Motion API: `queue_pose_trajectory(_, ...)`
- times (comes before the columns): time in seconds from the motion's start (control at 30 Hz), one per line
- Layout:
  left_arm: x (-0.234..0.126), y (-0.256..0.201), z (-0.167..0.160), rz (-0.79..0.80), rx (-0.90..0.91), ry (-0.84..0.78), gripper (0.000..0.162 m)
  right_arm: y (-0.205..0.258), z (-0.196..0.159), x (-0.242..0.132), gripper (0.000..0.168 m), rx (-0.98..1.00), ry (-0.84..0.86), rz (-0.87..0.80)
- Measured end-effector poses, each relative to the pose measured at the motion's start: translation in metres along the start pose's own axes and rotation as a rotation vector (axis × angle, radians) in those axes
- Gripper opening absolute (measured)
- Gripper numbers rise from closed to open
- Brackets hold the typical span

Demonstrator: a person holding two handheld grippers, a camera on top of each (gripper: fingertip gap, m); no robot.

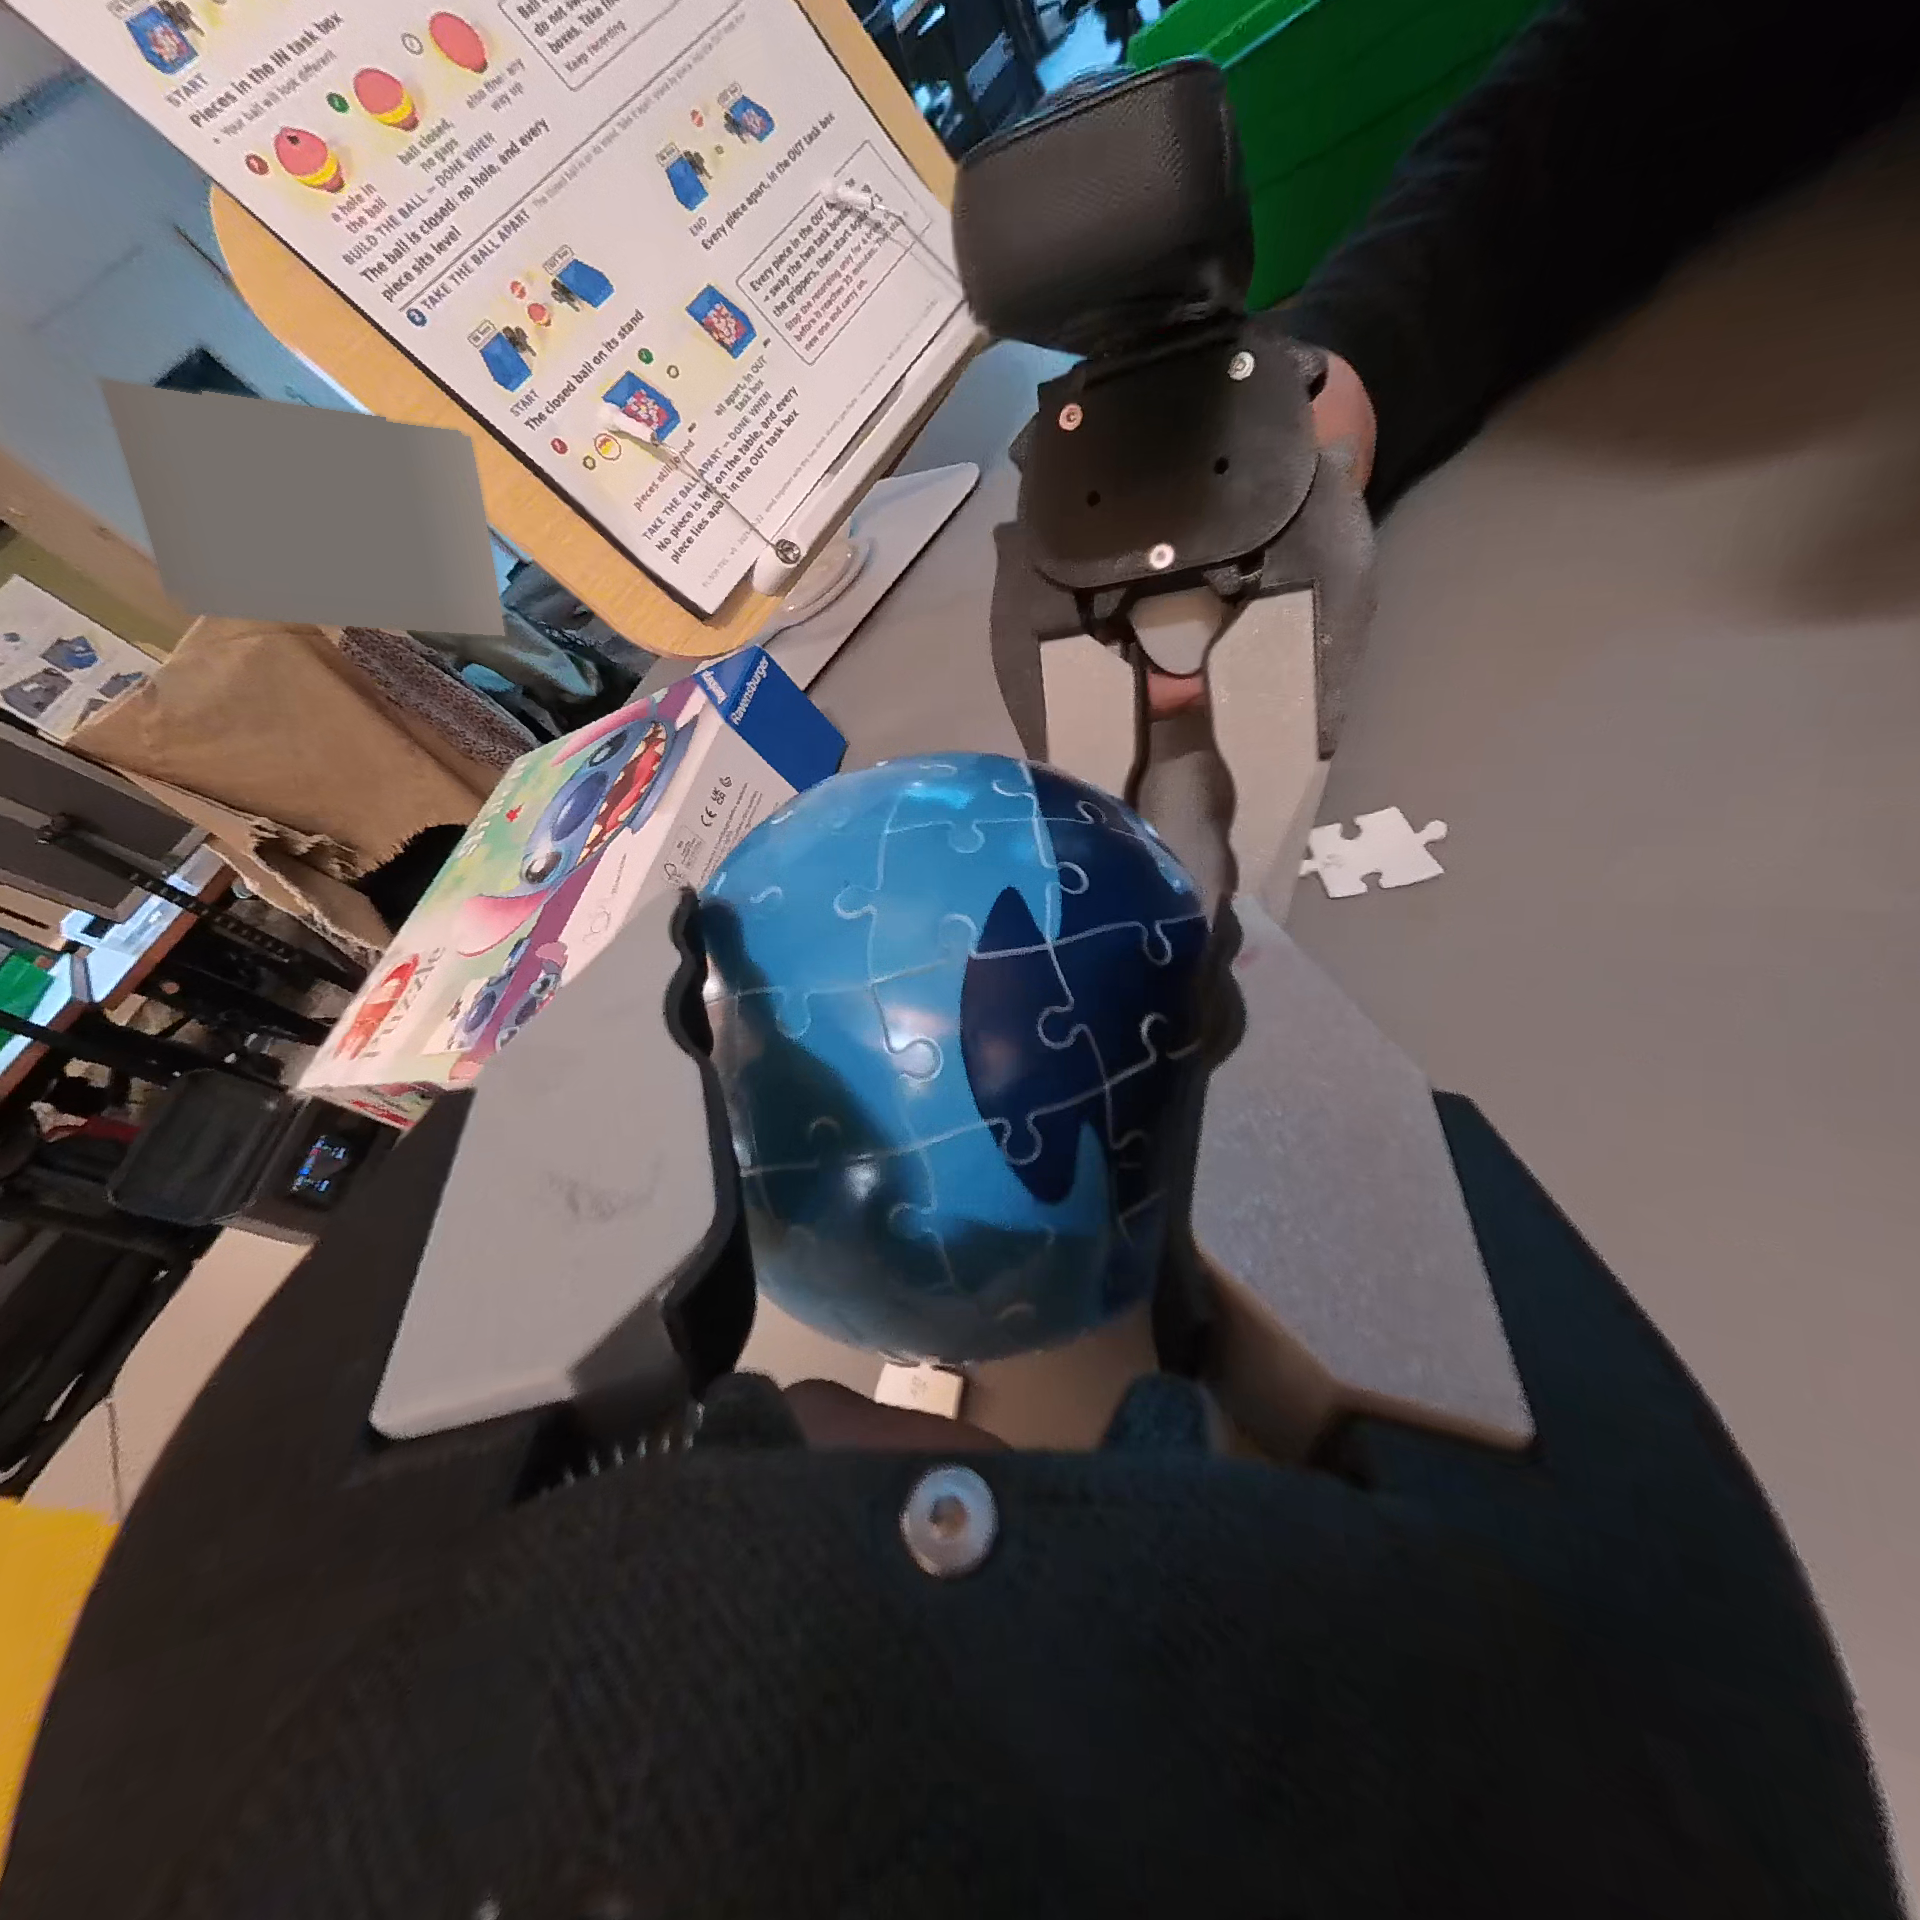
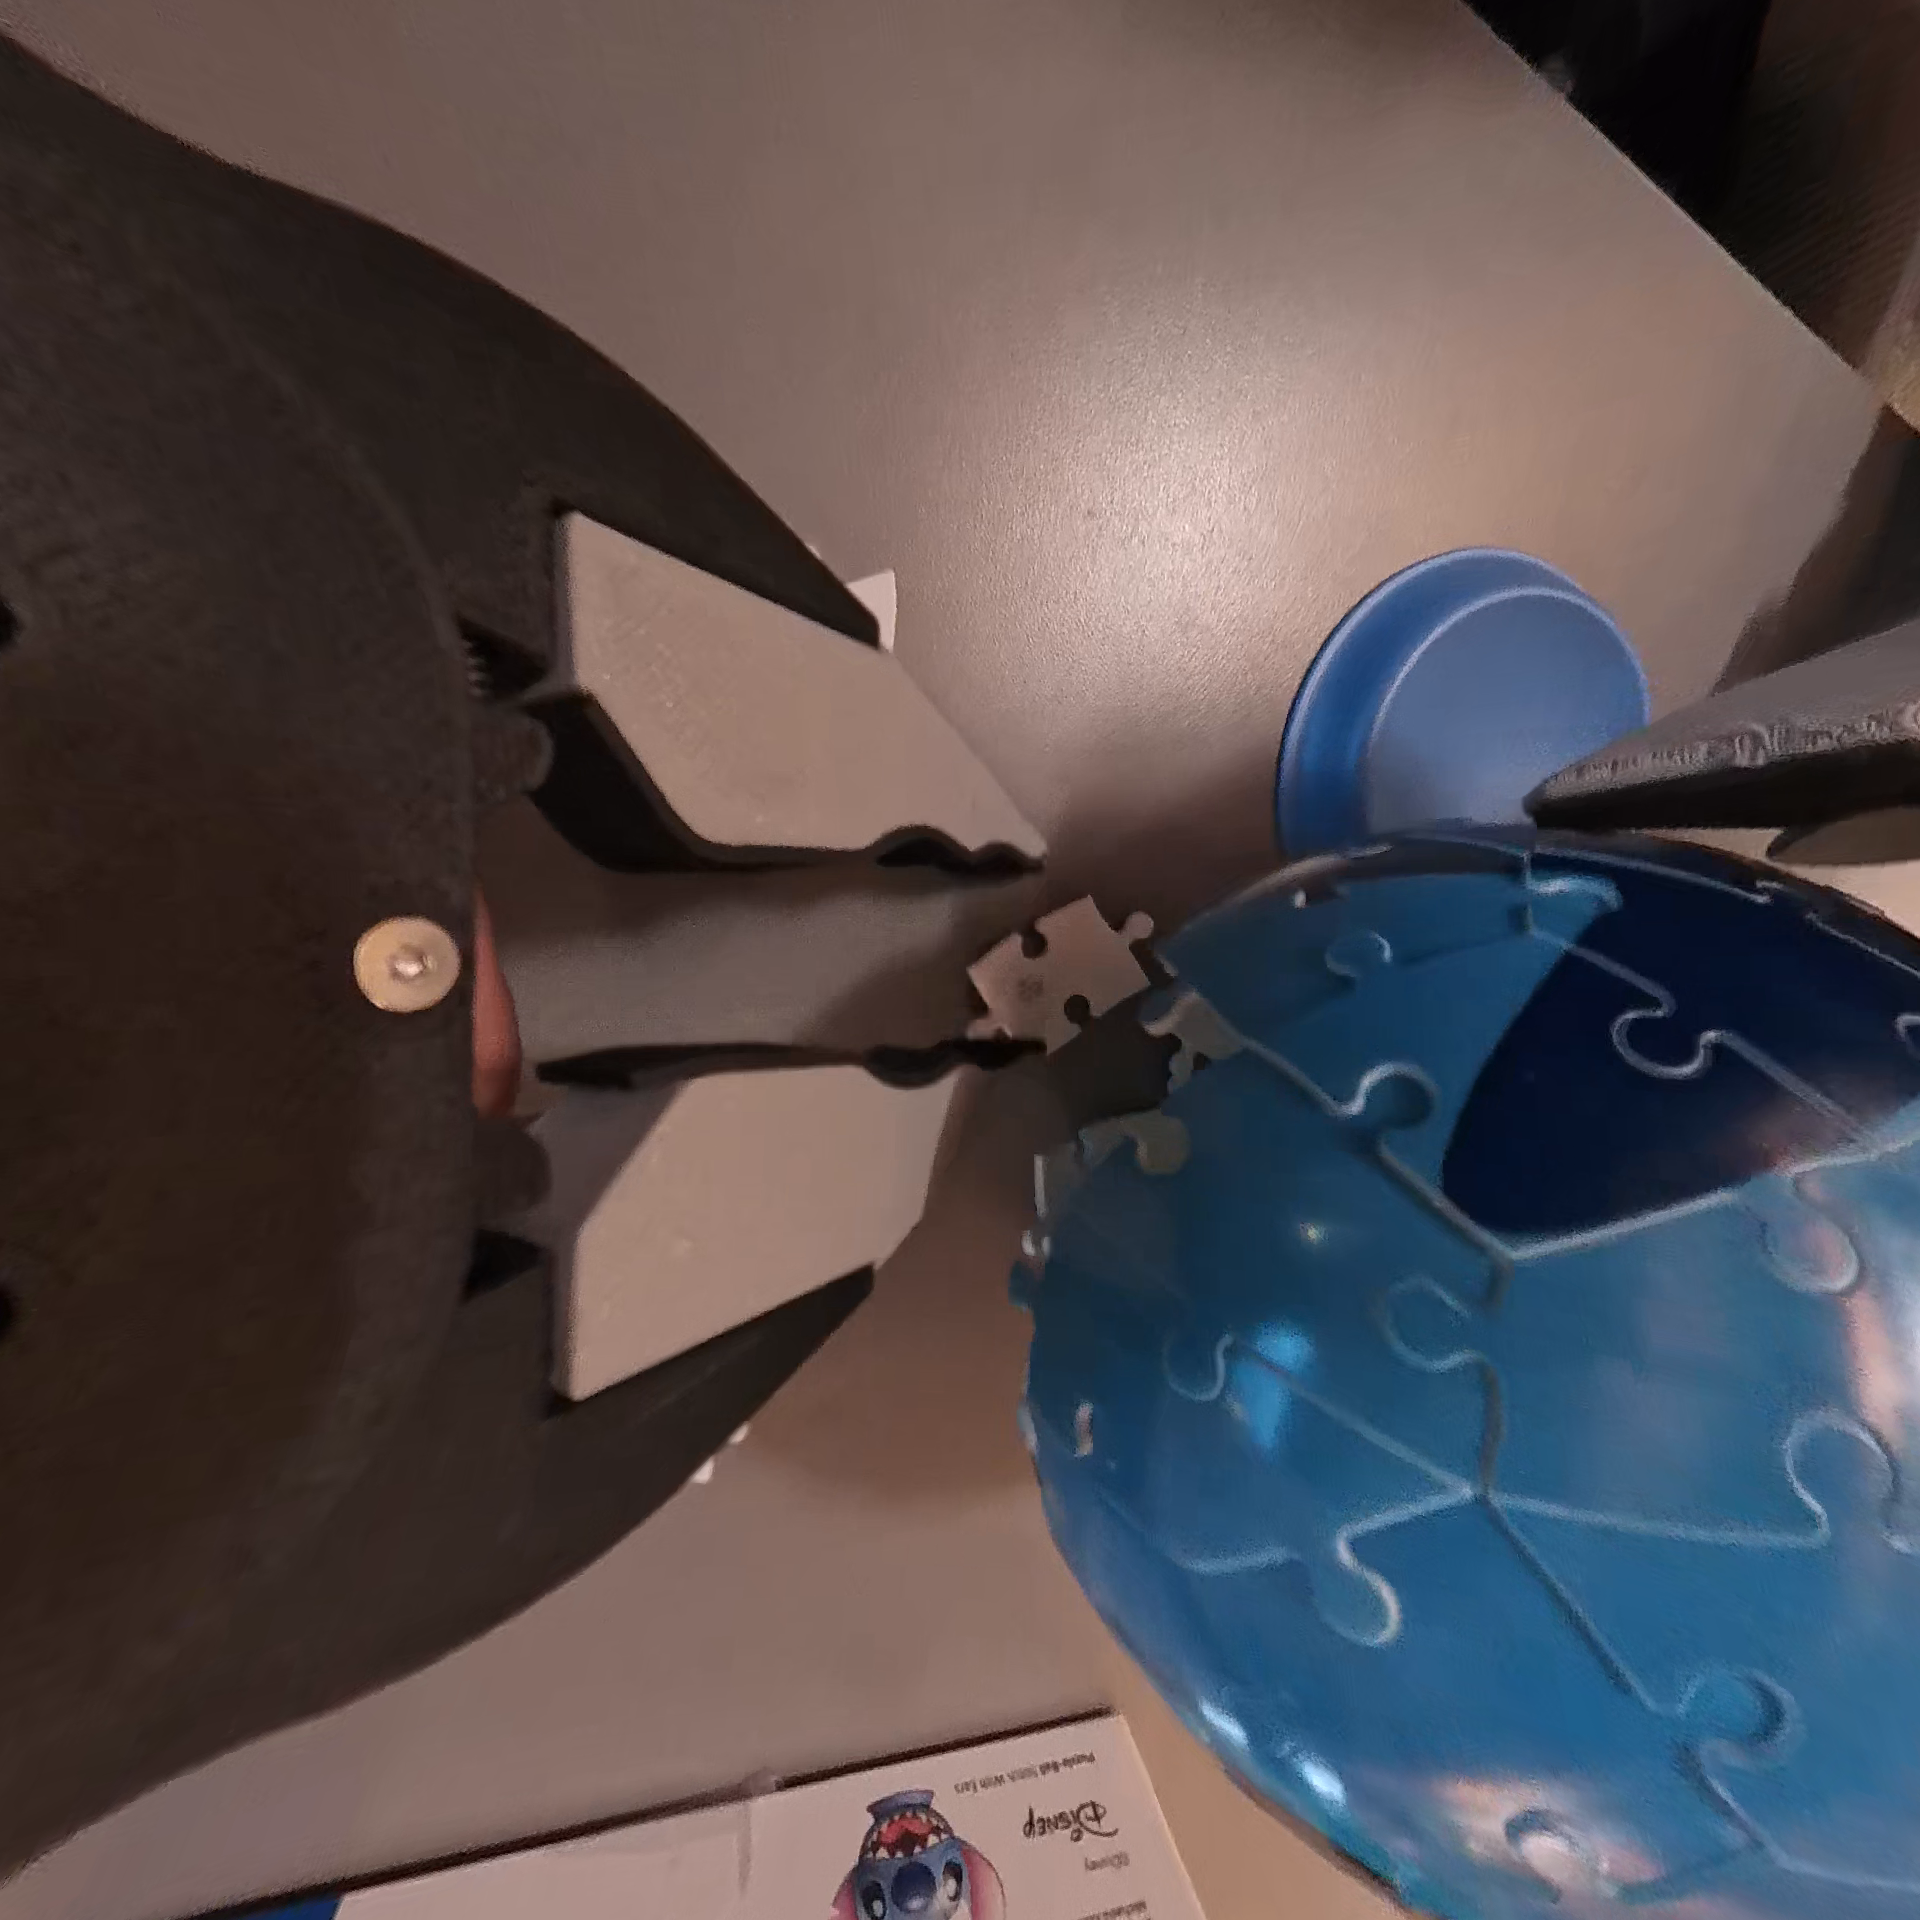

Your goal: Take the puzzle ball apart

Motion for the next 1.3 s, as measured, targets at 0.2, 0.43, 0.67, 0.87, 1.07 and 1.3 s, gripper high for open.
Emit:
queue_pose_trajectory(0.2, -0.002, 0.004, 0.001, -0.027, 0.003, 0.022, 0.094, -0.01, 0.0, 0.003, 0.035, 0.024, -0.006, 0.043)
queue_pose_trajectory(0.43, 0.0, 0.007, 0.0, -0.042, 0.0, 0.037, 0.095, -0.017, 0.0, 0.01, 0.028, 0.107, 0.001, 0.145)
queue_pose_trajectory(0.67, -0.001, 0.009, -0.002, -0.036, -0.018, 0.031, 0.096, -0.011, 0.002, 0.008, 0.021, 0.043, -0.002, 0.083)
queue_pose_trajectory(0.87, -0.002, 0.011, -0.003, -0.046, -0.019, 0.031, 0.096, -0.009, 0.004, 0.005, 0.009, 0.016, -0.02, 0.05)
queue_pose_trajectory(1.07, -0.006, 0.014, -0.005, -0.039, -0.048, 0.024, 0.096, -0.012, 0.007, -0.007, 0.017, 0.009, -0.049, 0.005)
queue_pose_trajectory(1.3, -0.001, 0.016, -0.007, -0.039, -0.032, 0.021, 0.097, -0.01, 0.009, -0.005, 0.022, -0.007, -0.057, 0.02)
Point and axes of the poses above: each gripper's, where its closed fingertips meet, x out along the fingers, z out of its top, y = z × x across the jaws, the point moved 10 cm from there along -x, back along the fingers, and after that the axes turned 11 degrees about -y, right-handed, at the moved point
